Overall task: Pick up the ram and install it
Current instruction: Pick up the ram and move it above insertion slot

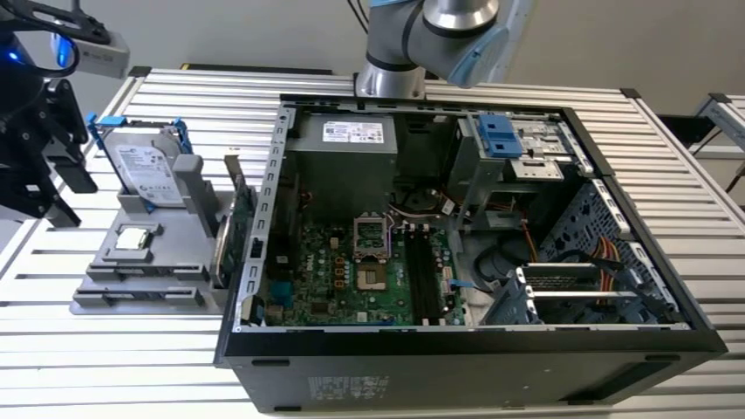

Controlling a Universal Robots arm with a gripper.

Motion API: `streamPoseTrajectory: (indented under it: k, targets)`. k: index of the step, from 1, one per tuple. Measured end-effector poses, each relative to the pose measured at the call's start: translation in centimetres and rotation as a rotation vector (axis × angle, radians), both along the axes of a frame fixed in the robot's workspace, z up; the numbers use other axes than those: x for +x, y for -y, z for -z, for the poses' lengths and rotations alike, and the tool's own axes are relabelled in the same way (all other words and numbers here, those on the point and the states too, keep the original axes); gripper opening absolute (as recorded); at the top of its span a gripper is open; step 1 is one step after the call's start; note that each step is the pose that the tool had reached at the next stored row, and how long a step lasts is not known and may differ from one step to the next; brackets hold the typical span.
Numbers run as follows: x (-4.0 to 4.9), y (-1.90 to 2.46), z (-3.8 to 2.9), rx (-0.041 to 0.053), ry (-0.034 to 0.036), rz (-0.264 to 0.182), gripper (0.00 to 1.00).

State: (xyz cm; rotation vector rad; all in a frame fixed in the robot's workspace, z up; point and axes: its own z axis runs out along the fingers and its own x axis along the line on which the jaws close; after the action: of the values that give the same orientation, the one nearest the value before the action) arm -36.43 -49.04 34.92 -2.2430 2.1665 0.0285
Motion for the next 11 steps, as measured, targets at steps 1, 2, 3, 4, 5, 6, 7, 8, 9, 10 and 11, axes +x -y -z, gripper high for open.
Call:
streamPoseTrajectory:
  k: [1, 2, 3, 4, 5, 6, 7, 8, 9, 10, 11]
  targets:
    - [0.0, 0.0, 0.03, -0.0001, 0.0, 0.0, 1.0]
    - [0.0, 0.0, 0.07, 0.0, 0.0, 0.0, 1.0]
    - [0.0, 0.0, 0.1, 0.0, 0.0, 0.0, 1.0]
    - [0.0, 0.0, 0.14, 0.0, 0.0, 0.0, 1.0]
    - [0.0, 0.0, 0.18, 0.0, 0.0, 0.0, 1.0]
    - [0.0, 0.0, 0.21, 0.0, 0.0, 0.0, 1.0]
    - [0.0, 0.0, 0.24, 0.0, 0.0, 0.0, 1.0]
    - [0.0, 0.0, 0.28, 0.0, 0.0, 0.0, 1.0]
    - [0.0, 0.0, 0.32, 0.0, 0.0, 0.0, 1.0]
    - [0.0, 0.0, 0.36, 0.0, 0.0, 0.0, 1.0]
    - [0.0, 0.0, 0.39, 0.0, -0.0001, 0.0, 1.0]
